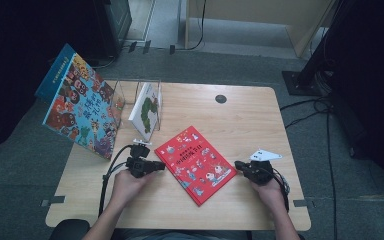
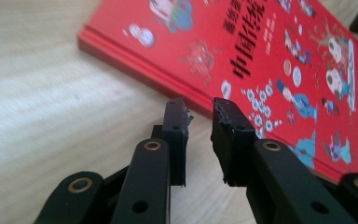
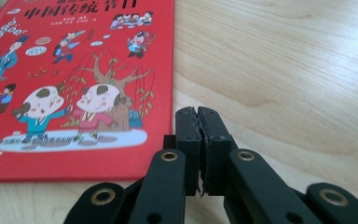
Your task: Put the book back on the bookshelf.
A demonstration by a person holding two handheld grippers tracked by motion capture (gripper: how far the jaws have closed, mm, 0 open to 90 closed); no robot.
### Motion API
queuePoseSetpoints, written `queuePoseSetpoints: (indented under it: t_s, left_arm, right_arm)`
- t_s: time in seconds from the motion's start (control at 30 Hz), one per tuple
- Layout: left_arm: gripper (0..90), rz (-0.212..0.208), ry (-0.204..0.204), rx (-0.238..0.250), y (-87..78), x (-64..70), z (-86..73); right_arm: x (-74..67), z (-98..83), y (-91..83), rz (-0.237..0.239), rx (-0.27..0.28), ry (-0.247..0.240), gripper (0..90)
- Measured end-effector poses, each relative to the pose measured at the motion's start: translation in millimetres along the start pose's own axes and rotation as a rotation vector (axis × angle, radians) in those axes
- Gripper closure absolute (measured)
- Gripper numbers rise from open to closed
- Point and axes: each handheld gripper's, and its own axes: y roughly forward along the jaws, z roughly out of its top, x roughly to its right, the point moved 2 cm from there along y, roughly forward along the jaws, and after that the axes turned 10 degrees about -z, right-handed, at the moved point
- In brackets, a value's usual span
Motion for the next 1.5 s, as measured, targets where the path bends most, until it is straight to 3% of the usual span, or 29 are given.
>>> queuePoseSetpoints:
  t_s: [0.07, 0.27, 0.5, 0.6, 0.7, 0.97, 1.23, 1.5]
  left_arm:
    - [73.7, 0.003, -0.002, 0.007, -0.6, 1.7, -3.6]
    - [76.0, 0.009, 0.016, 0.004, 2.9, 11.6, -12.9]
    - [76.8, -0.003, 0.028, -0.015, 11.3, 20.7, -18.8]
    - [77.7, -0.018, 0.03, -0.008, 15.0, 23.9, -20.2]
    - [78.3, -0.008, 0.035, 0.0, 17.4, 25.3, -18.6]
    - [80.0, 0.03, 0.026, 0.02, 14.1, 14.6, -8.9]
    - [80.9, 0.043, 0.02, 0.009, 11.6, 4.8, 3.3]
    - [81.6, 0.015, 0.024, -0.011, 13.6, -2.0, 14.2]
  right_arm:
    - [0.7, 3.0, 4.3, 0.004, -0.027, -0.001, 86.3]
    - [-4.2, 9.6, 16.3, 0.015, -0.029, -0.041, 87.1]
    - [-5.5, 16.0, 23.8, 0.023, -0.032, -0.029, 88.5]
    - [-6.8, 17.3, 26.4, 0.032, -0.026, -0.021, 88.5]
    - [-10.4, 18.6, 28.9, 0.049, -0.021, -0.032, 89.3]
    - [-23.6, 23.4, 34.8, 0.056, -0.02, -0.041, 90.0]
    - [-35.3, 25.3, 35.8, 0.027, -0.026, -0.039, 90.0]
    - [-40.1, 18.2, 28.3, 0.021, -0.023, -0.029, 90.0]
